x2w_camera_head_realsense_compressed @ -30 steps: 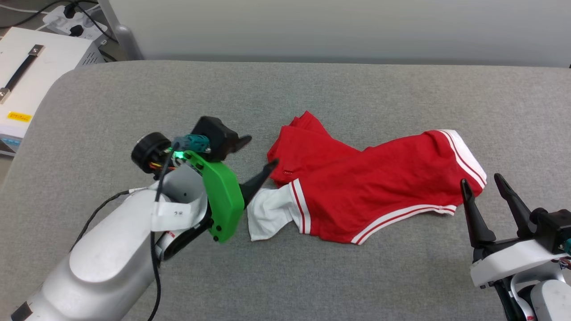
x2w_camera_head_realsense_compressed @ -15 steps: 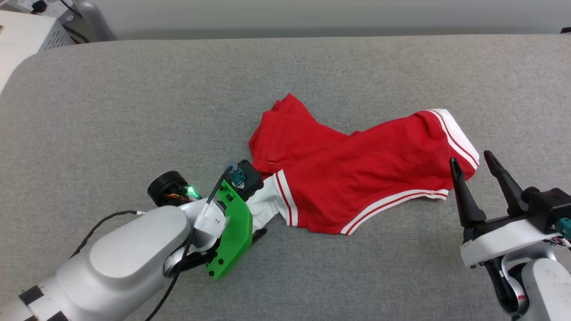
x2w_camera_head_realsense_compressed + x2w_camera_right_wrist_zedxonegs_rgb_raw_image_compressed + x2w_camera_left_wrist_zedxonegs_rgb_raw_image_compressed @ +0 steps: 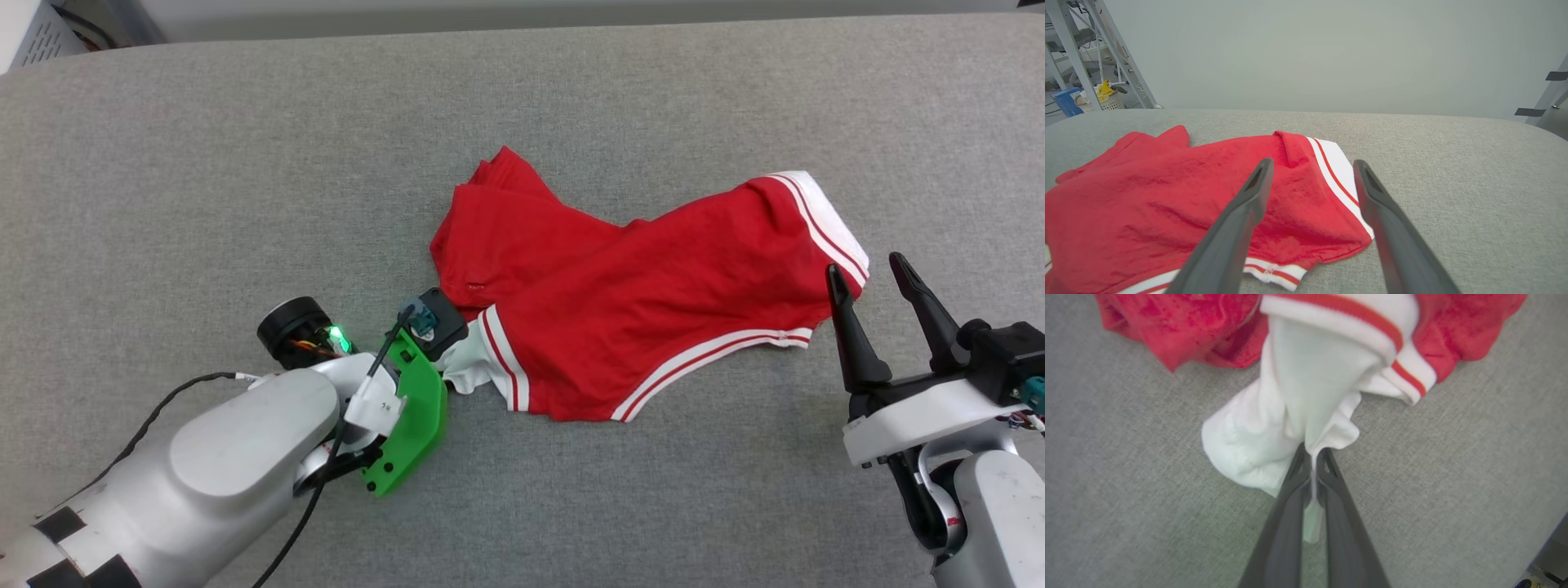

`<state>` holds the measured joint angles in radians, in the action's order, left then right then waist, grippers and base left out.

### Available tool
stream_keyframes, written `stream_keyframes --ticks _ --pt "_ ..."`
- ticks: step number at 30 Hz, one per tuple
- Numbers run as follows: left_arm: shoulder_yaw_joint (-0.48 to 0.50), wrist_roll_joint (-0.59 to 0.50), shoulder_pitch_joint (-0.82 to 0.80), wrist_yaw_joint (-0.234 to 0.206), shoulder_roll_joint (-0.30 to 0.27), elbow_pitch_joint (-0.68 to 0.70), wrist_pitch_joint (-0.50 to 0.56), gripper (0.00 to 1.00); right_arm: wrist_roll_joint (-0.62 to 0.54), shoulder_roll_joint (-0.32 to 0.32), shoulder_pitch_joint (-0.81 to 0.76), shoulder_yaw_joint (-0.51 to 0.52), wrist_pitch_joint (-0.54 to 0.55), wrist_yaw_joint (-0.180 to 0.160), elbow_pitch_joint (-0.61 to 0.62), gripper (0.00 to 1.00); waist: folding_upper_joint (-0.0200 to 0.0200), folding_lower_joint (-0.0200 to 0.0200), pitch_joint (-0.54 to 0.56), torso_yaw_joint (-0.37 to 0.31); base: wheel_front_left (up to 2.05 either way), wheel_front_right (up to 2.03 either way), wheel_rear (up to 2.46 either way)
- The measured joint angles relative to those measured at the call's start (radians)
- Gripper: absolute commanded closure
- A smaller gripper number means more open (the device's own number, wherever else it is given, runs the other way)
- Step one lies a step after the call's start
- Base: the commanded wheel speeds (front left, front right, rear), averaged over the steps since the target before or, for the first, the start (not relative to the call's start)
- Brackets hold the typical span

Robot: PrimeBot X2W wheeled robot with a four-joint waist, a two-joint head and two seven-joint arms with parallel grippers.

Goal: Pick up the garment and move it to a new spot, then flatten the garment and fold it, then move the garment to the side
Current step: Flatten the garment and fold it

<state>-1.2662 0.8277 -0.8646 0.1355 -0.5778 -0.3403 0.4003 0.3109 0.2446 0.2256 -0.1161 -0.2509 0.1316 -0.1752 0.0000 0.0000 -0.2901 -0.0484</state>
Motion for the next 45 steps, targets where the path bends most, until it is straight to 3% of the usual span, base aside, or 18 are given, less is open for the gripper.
stream_keyframes --ticks 5,14,17,22,23,24,30,37,41,45 --pt "0.007 -0.021 0.004 -0.001 -0.070 0.002 -0.113 1.00 0.002 0.007 -0.024 0.030 0.000 0.000 -0.002 0.00 0.0000 0.0001 0.035 0.020 0.00 0.00 0.00" --pt "0.047 0.032 0.093 -0.049 -0.236 -0.008 -0.168 1.00 0.003 0.028 -0.063 0.090 0.000 0.000 0.013 0.00 0.0000 0.0001 0.080 0.061 0.00 0.00 0.00" --pt "0.047 0.042 0.125 -0.054 -0.248 -0.043 -0.179 1.00 0.003 0.030 -0.063 0.092 0.000 0.000 0.019 0.00 0.0000 0.0001 0.085 0.064 0.00 0.00 0.00" --pt "0.049 0.082 0.178 -0.055 -0.218 -0.121 -0.228 1.00 0.003 0.031 -0.077 0.088 0.018 0.000 0.019 0.00 0.0000 0.0001 0.098 0.066 0.00 0.00 0.00" --pt "0.052 0.084 0.184 -0.060 -0.208 -0.132 -0.245 0.82 0.003 0.033 -0.082 0.087 0.022 0.000 0.017 0.00 0.0000 0.0001 0.102 0.067 0.00 0.00 0.00" --pt "0.058 0.089 0.191 -0.066 -0.196 -0.140 -0.268 0.00 0.003 0.035 -0.084 0.086 0.027 0.000 0.016 0.00 0.0000 0.0001 0.107 0.068 0.00 0.00 0.00" --pt "0.115 0.093 0.226 -0.154 -0.157 -0.153 -0.440 0.00 0.016 0.087 -0.079 0.075 0.057 0.000 0.031 0.00 0.0000 0.0000 0.145 0.087 0.00 0.00 0.00" --pt "0.200 0.109 0.318 -0.307 -0.156 -0.051 -0.607 0.00 0.056 0.202 -0.003 0.033 0.162 0.000 0.075 0.00 0.0000 -0.0001 0.184 0.133 0.00 0.00 0.00" --pt "0.257 0.109 0.381 -0.401 -0.167 0.042 -0.647 0.00 0.114 0.285 0.055 -0.034 0.278 0.000 0.097 0.00 0.0000 -0.0001 0.197 0.162 0.00 0.00 0.00" --pt "0.354 0.065 0.436 -0.481 -0.167 0.143 -0.656 0.00 0.202 0.377 0.112 -0.163 0.444 0.000 0.117 0.00 0.0000 -0.0001 0.201 0.186 0.00 0.00 0.00"
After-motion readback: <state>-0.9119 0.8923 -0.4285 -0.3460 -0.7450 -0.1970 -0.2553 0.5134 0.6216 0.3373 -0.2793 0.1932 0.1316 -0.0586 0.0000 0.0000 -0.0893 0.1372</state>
